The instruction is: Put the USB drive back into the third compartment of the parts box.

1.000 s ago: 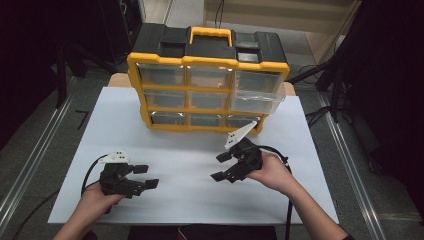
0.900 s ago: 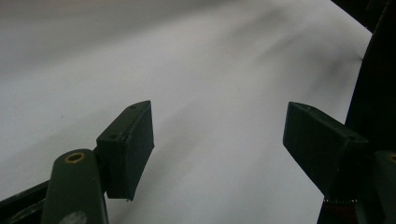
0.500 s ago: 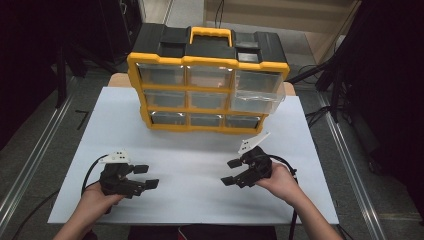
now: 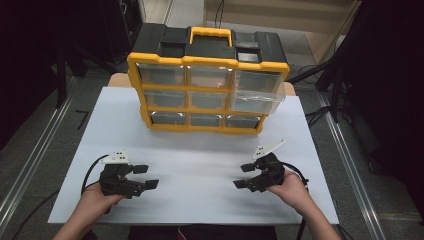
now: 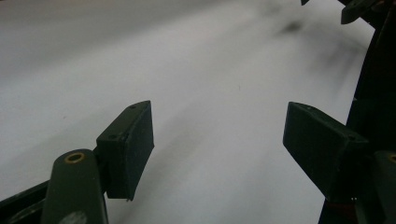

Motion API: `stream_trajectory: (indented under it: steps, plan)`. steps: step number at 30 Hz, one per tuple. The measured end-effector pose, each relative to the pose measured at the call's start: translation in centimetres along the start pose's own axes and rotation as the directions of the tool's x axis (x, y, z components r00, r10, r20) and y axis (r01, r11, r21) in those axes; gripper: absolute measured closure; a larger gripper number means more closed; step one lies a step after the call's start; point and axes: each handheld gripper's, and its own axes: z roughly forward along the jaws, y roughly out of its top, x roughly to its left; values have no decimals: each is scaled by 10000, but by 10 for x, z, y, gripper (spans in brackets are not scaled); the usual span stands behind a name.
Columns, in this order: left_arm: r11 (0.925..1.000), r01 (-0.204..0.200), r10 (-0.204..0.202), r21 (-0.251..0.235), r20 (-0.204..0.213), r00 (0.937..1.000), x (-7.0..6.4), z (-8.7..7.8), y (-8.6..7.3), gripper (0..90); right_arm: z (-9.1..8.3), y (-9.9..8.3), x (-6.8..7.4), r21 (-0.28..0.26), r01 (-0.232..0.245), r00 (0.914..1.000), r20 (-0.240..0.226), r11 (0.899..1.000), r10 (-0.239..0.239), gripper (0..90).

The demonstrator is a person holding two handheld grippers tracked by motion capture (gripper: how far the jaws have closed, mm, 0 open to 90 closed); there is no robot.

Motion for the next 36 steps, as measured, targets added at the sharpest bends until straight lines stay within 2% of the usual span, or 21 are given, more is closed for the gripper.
stream_trajectory:
  steps: [12, 20, 36]
  plan:
    - [10000, 5, -5, 46, -82, 10000, 1, 0, 0, 260, -16, -28, -9, -193, -743, 9954, 589, 9970, 754, 263]
    - [9998, 183, -181, 100, -272, 9995, 4, -2, -2, 260, -20, -34, -12, -349, -1005, 9919, 741, 9943, 1029, 262]
    - [9999, 152, -150, 66, -196, 9997, 3, -2, -1, 260, -17, -34, -13, -236, -925, 9932, 687, 9954, 940, 262]
